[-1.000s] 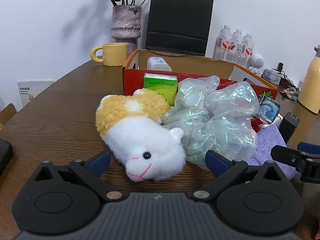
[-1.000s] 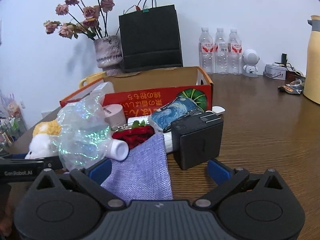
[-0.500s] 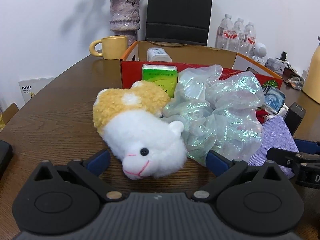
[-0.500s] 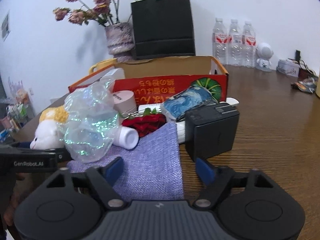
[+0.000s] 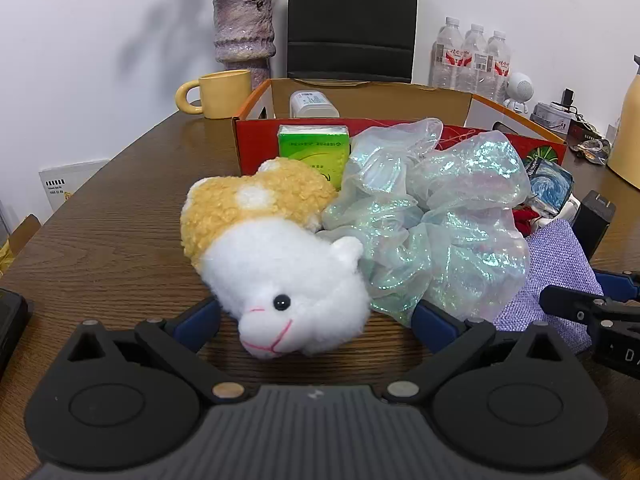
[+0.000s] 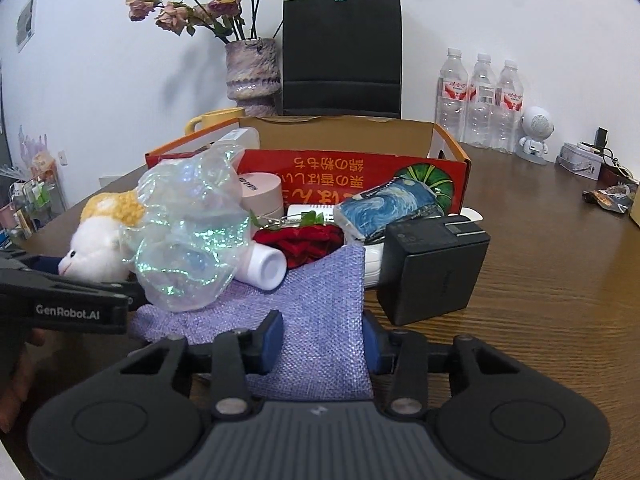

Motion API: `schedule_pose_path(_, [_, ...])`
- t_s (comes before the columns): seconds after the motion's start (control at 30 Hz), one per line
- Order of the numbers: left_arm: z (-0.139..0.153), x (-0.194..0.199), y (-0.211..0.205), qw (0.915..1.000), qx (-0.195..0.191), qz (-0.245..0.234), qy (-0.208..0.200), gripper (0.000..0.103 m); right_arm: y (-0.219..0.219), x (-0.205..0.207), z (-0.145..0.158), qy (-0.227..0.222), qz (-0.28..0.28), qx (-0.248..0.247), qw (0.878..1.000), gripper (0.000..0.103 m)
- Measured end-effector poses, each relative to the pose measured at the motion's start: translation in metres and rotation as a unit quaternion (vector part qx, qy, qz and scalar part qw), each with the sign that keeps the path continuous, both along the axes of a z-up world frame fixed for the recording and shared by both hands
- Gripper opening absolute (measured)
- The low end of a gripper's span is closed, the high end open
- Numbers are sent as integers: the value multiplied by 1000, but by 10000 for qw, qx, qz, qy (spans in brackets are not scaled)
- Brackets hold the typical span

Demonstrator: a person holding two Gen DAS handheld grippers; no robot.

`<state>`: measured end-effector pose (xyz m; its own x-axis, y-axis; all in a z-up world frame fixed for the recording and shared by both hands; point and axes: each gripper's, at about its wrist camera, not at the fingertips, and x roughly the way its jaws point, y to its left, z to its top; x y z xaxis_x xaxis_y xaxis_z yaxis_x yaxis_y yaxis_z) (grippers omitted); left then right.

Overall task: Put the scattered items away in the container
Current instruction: 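Grasp the white plush sheep with the left gripper while the right grasps the lavender pouch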

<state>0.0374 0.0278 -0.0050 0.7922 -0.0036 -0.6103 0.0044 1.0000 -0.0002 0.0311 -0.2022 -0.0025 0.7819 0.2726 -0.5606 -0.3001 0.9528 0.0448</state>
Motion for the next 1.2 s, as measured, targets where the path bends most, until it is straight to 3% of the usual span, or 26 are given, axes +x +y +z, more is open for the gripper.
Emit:
schedule_pose_path(0.13, [0,-1,0,10000,-11,-55,-49,103,-3,-1,0,2,42,84,10000,43])
schedule_pose_path(0.33, [6,-19,-2,9979,-37,34,-638,102,-2,-2,-1,-24,28,31,10000,41])
schedule_pose_path(0.37, [6,-19,0,9978,-92,68,-657,91,-2,-2,-1,-20,30,38,10000,41])
schedule_pose_path(0.4, [6,-19,3,9976,-161,128,-654,72,-3,-2,-1,-16,32,52,10000,41])
schedule_pose_path(0.43, [6,-19,6,9974,-244,214,-639,65,-3,-2,0,-12,33,67,10000,41])
schedule_pose_path(0.57, [8,-24,15,9952,-488,248,-807,60,-4,-1,0,8,63,117,9999,44])
schedule_pose_path(0.7, [10,-41,12,9948,-262,238,-957,58,-2,-2,0,3,114,52,9999,46])
schedule_pose_path(0.9, [22,-72,12,9980,118,-117,-608,61,1,-3,0,-21,126,-52,9999,45])
schedule_pose_path(0.97, [20,-74,15,9988,115,-211,-432,67,2,-4,0,-46,179,-72,9998,36])
schedule_pose_path(1.03, [17,-73,23,9987,-129,-80,-488,80,4,-6,0,-111,93,-144,9998,19])
schedule_pose_path(1.1, [17,-72,29,9982,-325,14,-506,82,4,-8,0,-187,-39,-192,9996,5])
schedule_pose_path(1.2, [18,-71,34,9969,-550,87,-557,83,3,-15,1,-418,-282,-220,9985,4])
